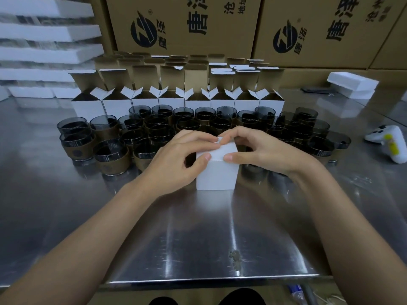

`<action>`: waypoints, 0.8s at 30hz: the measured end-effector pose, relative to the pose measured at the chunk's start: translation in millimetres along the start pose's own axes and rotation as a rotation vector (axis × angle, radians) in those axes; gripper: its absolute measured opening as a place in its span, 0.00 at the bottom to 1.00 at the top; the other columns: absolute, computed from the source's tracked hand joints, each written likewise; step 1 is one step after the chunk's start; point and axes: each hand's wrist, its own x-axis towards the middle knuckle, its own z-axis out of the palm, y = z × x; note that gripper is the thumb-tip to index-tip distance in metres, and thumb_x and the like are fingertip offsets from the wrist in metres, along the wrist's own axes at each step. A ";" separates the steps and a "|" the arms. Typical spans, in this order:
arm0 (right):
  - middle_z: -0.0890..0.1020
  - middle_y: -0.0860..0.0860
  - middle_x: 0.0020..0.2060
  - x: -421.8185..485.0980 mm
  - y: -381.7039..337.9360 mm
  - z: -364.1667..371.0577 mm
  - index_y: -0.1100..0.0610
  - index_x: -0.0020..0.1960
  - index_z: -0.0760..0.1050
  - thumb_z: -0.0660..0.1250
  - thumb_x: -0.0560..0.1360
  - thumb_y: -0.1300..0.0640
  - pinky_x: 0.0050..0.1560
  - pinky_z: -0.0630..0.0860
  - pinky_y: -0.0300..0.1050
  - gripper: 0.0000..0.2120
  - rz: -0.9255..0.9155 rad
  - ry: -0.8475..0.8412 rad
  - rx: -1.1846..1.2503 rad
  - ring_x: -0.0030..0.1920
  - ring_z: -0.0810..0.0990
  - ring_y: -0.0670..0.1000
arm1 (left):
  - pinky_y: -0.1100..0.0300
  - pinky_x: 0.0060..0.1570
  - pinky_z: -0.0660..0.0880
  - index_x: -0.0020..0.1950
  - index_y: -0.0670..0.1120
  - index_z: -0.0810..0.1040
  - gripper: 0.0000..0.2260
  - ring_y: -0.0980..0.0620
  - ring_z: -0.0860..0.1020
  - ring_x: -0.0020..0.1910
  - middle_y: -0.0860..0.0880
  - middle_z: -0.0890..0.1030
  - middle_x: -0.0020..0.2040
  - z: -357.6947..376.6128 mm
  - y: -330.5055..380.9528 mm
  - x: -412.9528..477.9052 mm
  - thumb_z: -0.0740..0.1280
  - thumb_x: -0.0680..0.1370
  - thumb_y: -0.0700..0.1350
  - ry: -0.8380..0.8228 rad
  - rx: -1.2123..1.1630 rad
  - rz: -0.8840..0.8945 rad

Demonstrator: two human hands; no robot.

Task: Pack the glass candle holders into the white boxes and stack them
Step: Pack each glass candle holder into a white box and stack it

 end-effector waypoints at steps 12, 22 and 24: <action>0.79 0.47 0.57 -26.2 -15.9 -35.4 0.46 0.55 0.76 0.80 0.64 0.58 0.53 0.78 0.39 0.24 -0.112 0.342 0.078 0.57 0.79 0.43 | 0.60 0.68 0.63 0.72 0.39 0.64 0.21 0.51 0.65 0.69 0.45 0.66 0.69 39.9 18.9 0.7 0.54 0.81 0.46 0.441 0.040 0.099; 0.69 0.48 0.63 -2.4 43.6 -165.2 0.44 0.60 0.73 0.76 0.69 0.52 0.57 0.78 0.52 0.22 0.083 1.026 -0.117 0.53 0.74 0.43 | 0.50 0.59 0.72 0.65 0.39 0.75 0.19 0.45 0.69 0.66 0.41 0.74 0.65 97.3 52.9 56.5 0.62 0.76 0.42 0.125 0.273 0.268; 0.70 0.51 0.66 10.8 69.8 -189.8 0.47 0.64 0.70 0.76 0.70 0.56 0.61 0.75 0.56 0.26 0.148 0.974 -0.151 0.57 0.75 0.49 | 0.52 0.59 0.71 0.65 0.39 0.76 0.18 0.45 0.68 0.67 0.41 0.75 0.65 103.6 53.4 65.5 0.61 0.76 0.42 0.108 0.286 0.292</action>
